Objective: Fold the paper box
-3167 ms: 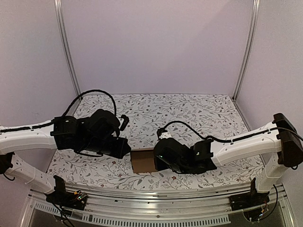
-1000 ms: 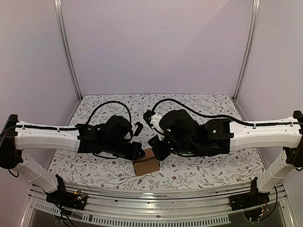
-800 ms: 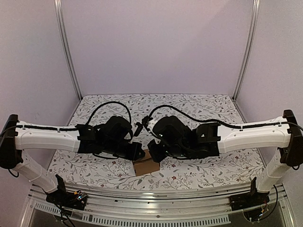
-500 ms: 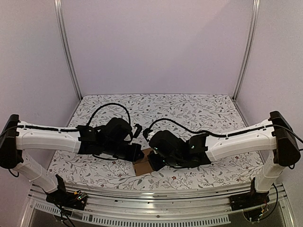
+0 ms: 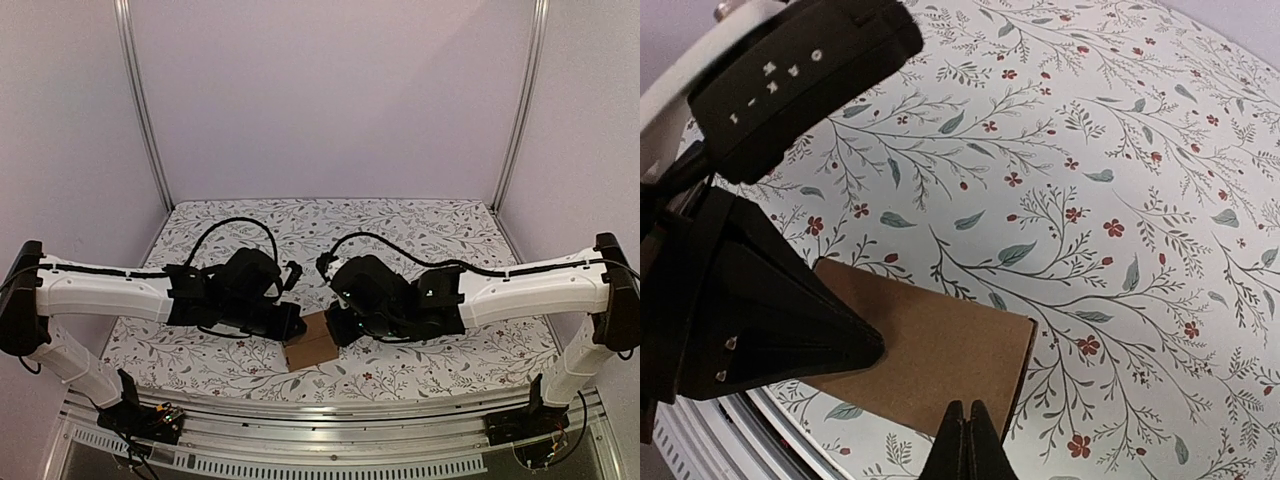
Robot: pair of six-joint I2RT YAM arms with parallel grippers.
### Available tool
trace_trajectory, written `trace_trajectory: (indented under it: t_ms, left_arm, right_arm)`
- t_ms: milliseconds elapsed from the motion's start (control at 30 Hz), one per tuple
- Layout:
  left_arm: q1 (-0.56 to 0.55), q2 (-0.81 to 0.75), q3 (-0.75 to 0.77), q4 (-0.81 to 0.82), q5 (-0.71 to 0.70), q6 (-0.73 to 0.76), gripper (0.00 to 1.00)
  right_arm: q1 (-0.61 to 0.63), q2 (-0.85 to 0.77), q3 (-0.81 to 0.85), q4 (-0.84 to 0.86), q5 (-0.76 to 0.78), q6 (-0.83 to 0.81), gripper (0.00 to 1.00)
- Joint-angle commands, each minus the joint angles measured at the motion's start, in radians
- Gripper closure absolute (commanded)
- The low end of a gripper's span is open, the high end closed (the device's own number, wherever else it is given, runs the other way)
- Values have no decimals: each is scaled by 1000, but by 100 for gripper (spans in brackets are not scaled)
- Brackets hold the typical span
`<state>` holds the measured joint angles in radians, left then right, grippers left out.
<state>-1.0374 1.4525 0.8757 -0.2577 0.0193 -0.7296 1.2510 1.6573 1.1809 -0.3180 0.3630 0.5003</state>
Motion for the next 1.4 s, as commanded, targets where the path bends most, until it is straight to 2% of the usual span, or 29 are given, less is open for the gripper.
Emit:
trace_trajectory:
  t_ms: [0, 233, 433, 700, 933, 1167, 1367]
  left_arm:
    - [5, 48, -26, -114, -4, 8, 100]
    - [5, 49, -29, -111, -7, 7, 100]
    - [4, 48, -36, -109, -10, 6, 100]
    - [3, 48, -37, -107, -10, 7, 100]
    - [3, 49, -32, -107, -3, 10, 100]
    - [-1, 52, -29, -100, 2, 12, 100]
    - [-2, 55, -29, -96, 6, 16, 100]
  right_arm:
    - [-27, -6, 7, -31, 15, -1, 100]
    - [-30, 90, -34, 17, -33, 47, 100]
    - [-29, 72, -83, 6, -20, 63, 100]
    - [-29, -1, -15, -35, 11, 28, 100]
    - [-29, 29, 42, 10, -72, 28, 100]
    - [-29, 113, 21, 39, -96, 59, 100]
    - [-29, 123, -36, 34, -108, 75, 100]
